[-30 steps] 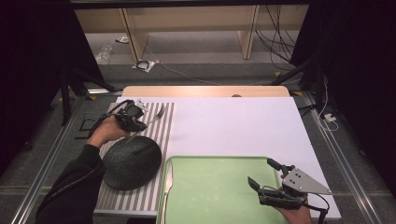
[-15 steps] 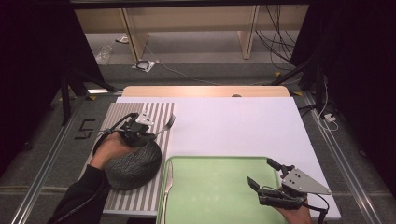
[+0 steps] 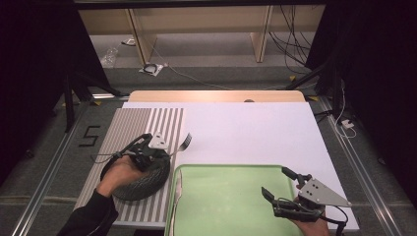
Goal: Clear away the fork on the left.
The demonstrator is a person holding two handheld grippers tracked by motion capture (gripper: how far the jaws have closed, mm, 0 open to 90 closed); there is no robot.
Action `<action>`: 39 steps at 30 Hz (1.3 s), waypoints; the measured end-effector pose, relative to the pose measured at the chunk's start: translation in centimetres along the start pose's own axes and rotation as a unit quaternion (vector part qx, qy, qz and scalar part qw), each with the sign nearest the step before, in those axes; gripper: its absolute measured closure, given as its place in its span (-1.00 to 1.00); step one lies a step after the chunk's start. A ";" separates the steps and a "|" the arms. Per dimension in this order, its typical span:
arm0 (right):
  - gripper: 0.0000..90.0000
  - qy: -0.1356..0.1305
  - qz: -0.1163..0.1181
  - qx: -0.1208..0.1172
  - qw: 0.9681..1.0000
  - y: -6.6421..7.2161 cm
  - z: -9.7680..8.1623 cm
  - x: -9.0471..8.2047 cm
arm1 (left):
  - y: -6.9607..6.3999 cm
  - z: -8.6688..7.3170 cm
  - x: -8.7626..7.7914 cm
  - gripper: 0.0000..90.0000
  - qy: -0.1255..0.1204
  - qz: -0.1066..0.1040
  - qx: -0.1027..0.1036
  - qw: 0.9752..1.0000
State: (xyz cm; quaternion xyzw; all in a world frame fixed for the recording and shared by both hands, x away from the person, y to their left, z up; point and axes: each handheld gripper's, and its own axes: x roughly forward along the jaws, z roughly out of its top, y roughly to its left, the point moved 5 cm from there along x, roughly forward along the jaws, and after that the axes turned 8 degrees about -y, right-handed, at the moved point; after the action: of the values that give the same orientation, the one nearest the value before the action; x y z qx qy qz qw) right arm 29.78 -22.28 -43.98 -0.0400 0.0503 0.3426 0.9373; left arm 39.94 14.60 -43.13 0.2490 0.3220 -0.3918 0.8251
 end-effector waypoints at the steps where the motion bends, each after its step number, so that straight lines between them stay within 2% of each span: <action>1: -0.69 0.000 0.001 0.000 1.000 0.0 0.0 0.0 | -0.3 0.0 0.0 0.87 0.001 -0.001 0.000 1.000; 5: -0.69 0.000 0.001 -0.002 1.000 0.0 0.0 0.0 | -1.2 0.0 -0.3 0.87 0.002 -0.005 0.000 1.000; 9: -0.69 0.005 0.000 -0.002 1.000 0.0 0.0 0.0 | -2.5 -0.2 -0.3 0.87 0.015 -0.019 0.002 1.000; 10: -0.69 0.000 0.001 -0.001 1.000 0.1 0.0 0.1 | -2.7 -0.3 -0.3 0.87 0.021 -0.022 0.001 1.000; 14: -0.69 0.005 0.000 -0.003 1.000 0.0 0.0 0.0 | -3.9 -0.3 -0.5 0.87 0.027 -0.034 0.000 0.999; 18: -0.69 0.000 0.001 -0.002 1.000 0.1 0.0 0.1 | -5.4 -0.3 -0.5 0.87 0.037 -0.050 0.007 0.998; 23: -0.69 0.002 0.001 -0.002 1.000 0.0 -0.1 0.1 | -7.0 0.0 -0.6 0.87 0.054 -0.074 0.012 0.996; 29: -0.69 0.001 -0.001 -0.004 1.000 0.0 -0.1 0.1 | -8.8 0.5 -0.5 0.87 0.056 -0.097 0.025 0.993; 32: -0.69 -0.002 -0.002 -0.004 1.000 0.1 0.0 0.1 | -9.5 0.5 -0.3 0.87 0.059 -0.105 0.023 0.992; 37: -0.69 -0.004 -0.001 -0.001 1.000 0.0 0.1 -0.1 | -11.1 0.1 0.4 0.87 0.078 -0.128 0.029 0.988; 39: -0.69 -0.005 -0.001 -0.001 1.000 0.0 0.1 -0.1 | -11.5 0.1 0.7 0.87 0.080 -0.132 0.030 0.988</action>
State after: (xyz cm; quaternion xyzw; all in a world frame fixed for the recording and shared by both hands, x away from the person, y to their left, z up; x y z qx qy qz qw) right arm 29.69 -22.38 -43.83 -0.0392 0.0456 0.3419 0.9378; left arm 31.01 7.60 -45.43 0.2596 0.4047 -0.4853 0.7303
